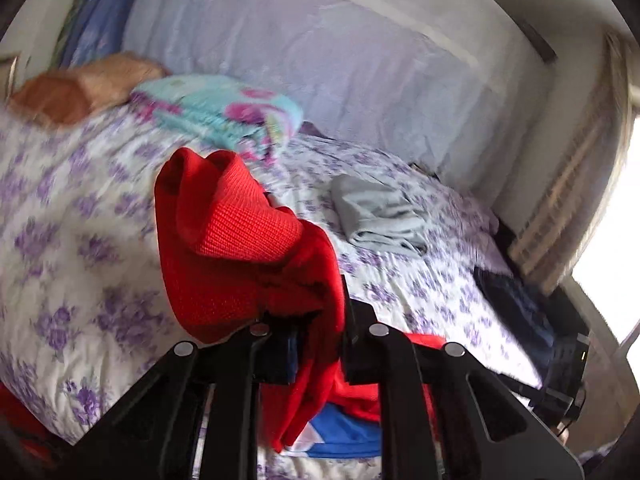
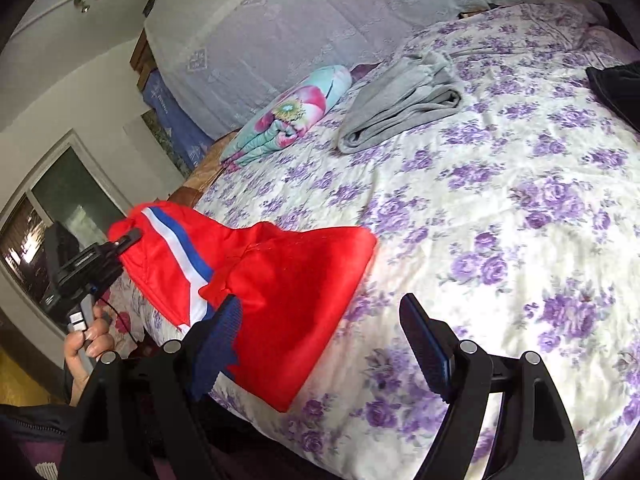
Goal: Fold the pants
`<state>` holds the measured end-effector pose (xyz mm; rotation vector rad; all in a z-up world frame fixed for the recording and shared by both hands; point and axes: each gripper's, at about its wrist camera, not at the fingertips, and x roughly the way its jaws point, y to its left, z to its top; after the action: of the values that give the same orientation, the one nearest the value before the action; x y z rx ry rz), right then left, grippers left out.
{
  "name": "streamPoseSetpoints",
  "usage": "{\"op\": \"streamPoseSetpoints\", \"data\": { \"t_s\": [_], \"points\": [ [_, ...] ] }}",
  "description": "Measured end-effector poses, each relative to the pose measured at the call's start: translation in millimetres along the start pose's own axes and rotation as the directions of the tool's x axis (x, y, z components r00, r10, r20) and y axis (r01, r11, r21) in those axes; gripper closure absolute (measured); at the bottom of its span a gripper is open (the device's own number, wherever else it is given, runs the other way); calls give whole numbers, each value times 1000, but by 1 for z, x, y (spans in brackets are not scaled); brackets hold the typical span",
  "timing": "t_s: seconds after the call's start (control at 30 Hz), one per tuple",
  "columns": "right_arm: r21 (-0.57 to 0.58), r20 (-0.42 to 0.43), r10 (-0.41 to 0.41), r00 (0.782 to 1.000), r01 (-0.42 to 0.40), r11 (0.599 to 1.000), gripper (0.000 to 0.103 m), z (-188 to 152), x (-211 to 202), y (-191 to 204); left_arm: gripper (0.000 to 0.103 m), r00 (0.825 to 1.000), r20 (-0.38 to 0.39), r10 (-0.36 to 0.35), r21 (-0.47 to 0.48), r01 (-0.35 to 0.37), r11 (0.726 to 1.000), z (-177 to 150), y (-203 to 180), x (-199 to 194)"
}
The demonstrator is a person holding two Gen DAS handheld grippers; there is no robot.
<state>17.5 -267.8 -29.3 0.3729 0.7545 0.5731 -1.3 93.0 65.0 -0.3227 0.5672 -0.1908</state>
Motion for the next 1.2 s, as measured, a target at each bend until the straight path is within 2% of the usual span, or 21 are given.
{"op": "streamPoseSetpoints", "data": {
  "t_s": [0.07, 0.1, 0.13, 0.17, 0.23, 0.3, 0.37, 0.5, 0.53, 0.6, 0.63, 0.7, 0.73, 0.77, 0.8, 0.87, 0.93, 1.0, 1.07, 1.13, 1.2],
  "points": [
    [29, 29, -7, 1000, 6, 1000, 21, 2, -10, -12, 83, 998, -64, 8, 219, 6, 976, -8, -66, 10],
    [43, 40, -12, 999, 10, 999, 21, 3, -14, -17, 67, 994, -111, 11, 295, 22, 955, -19, -91, 18],
    [57, 48, -16, 999, 14, 998, 20, 3, -17, -22, 55, 984, -176, 13, 357, 52, 933, -31, -111, 30],
    [73, 52, -18, 998, 14, 997, 19, 3, -20, -26, 33, 968, -248, 28, 406, 78, 911, -47, -127, 45],
    [97, 49, -14, 999, 9, 995, 18, 0, -21, -32, 29, 934, -356, 39, 452, 135, 882, -74, -141, 68],
    [97, 35, -16, 999, 12, 995, 18, -4, -22, -34, 29, 896, -443, 31, 427, 180, 886, -89, -138, 80],
    [79, 25, -17, 1000, 15, 997, 18, -5, -21, -33, 29, 879, -475, -44, 346, 233, 909, -85, -126, 76],
    [41, 5, 6, 1000, -6, 999, 18, 1, -12, -23, 10, 903, -402, -154, 239, 266, 934, -63, -108, 48],
    [35, -2, 23, 1000, -23, 999, 18, 3, -9, -19, 9, 907, -380, -179, 219, 276, 936, -59, -104, 45],
    [42, -22, 71, 997, -70, 997, 16, 6, 1, -14, 8, 898, -381, -218, 171, 300, 939, -57, -105, 49],
    [53, -34, 92, 995, -90, 995, 14, 6, 5, -12, 8, 888, -401, -227, 141, 304, 942, -63, -102, 60],
    [92, -67, 101, 993, -95, 991, 11, 3, 18, -15, 8, 836, -514, -192, 73, 266, 961, -94, -89, 103],
    [116, -90, 100, 991, -89, 989, 11, 1, 24, -18, 8, 828, -531, -179, 67, 252, 966, -107, -85, 113],
    [137, -107, 109, 988, -94, 986, 11, -1, 28, -20, 7, 850, -498, -171, 109, 256, 960, -108, -89, 109],
    [148, -112, 119, 987, -102, 984, 11, -3, 27, -21, 7, 850, -501, -163, 133, 261, 956, -106, -95, 103],
    [142, -109, 133, 985, -117, 983, 10, -3, 23, -18, 7, 838, -489, -241, 101, 329, 939, -94, -98, 87],
    [133, -96, 174, 980, -161, 978, 4, 0, 18, -14, 7, 865, -411, -287, 109, 359, 927, -74, -94, 61],
    [138, -87, 215, 973, -202, 969, 3, 2, 18, -12, 5, 888, -347, -301, 102, 355, 930, -57, -81, 46],
    [160, -137, 210, 968, -187, 969, 3, 3, 31, -13, 5, 898, -342, -276, 37, 307, 951, -48, -53, 56],
    [220, -208, 241, 948, -195, 956, 3, -1, 49, -17, 5, 890, -375, -260, -73, 251, 965, -49, -17, 82],
    [221, -227, 243, 943, -193, 956, 3, -2, 57, -14, 5, 872, -402, -280, -175, 227, 958, -55, 16, 108]
  ]
}}
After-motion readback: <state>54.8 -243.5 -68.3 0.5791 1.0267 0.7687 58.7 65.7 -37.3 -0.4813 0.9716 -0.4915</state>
